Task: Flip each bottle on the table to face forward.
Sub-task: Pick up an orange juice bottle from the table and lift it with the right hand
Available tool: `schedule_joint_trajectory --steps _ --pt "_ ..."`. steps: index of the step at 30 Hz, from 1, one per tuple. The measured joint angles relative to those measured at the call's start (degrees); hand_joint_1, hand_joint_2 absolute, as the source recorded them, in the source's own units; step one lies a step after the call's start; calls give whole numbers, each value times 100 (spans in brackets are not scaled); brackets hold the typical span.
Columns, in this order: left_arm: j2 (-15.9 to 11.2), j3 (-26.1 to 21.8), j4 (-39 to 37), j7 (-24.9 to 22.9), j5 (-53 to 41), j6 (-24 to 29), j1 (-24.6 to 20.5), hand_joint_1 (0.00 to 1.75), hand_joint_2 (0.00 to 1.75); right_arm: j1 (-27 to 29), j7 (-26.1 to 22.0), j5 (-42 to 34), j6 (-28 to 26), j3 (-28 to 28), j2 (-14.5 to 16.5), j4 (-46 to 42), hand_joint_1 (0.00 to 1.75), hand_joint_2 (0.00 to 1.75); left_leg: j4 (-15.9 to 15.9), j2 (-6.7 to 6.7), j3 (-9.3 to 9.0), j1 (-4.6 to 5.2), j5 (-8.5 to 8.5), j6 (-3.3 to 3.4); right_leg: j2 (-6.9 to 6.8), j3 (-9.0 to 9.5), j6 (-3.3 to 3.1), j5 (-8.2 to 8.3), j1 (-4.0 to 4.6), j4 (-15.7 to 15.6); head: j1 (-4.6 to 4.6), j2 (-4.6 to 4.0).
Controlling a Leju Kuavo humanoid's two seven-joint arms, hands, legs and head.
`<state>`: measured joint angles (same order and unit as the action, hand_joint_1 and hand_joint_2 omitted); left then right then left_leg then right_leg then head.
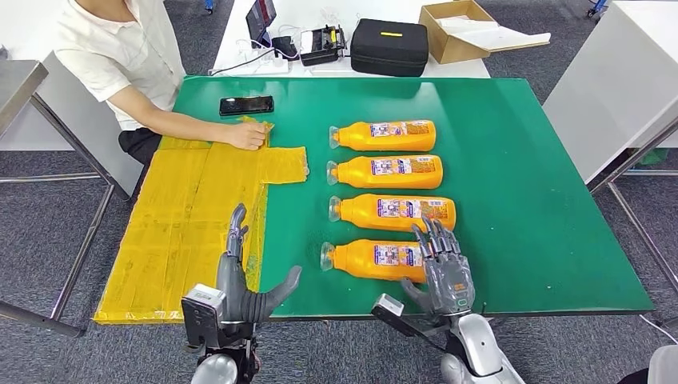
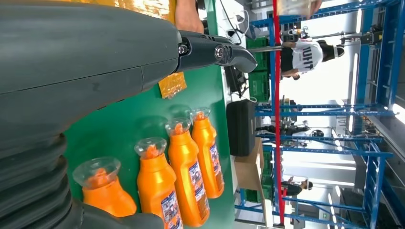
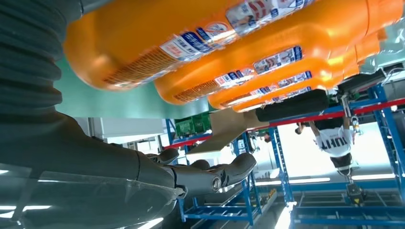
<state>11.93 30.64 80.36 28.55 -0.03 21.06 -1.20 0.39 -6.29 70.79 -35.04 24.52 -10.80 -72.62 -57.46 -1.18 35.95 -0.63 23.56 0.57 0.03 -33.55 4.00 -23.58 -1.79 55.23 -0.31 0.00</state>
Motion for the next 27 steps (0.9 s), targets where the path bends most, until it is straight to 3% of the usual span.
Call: schedule_joint_trajectory --steps 18,27 --pt "0 35 -27 -1 -3 1 -8 0 175 -24 0 -125 61 -39 0 61 0 175 0 0 0 0 0 0 0 0 0 0 0 0 0 0" --pt "42 27 -27 -128 121 -79 4 0 175 -107 10 -434 575 -40 -49 351 0 175 0 0 1 0 0 0 0 0 0 0 0 0 -1 0"
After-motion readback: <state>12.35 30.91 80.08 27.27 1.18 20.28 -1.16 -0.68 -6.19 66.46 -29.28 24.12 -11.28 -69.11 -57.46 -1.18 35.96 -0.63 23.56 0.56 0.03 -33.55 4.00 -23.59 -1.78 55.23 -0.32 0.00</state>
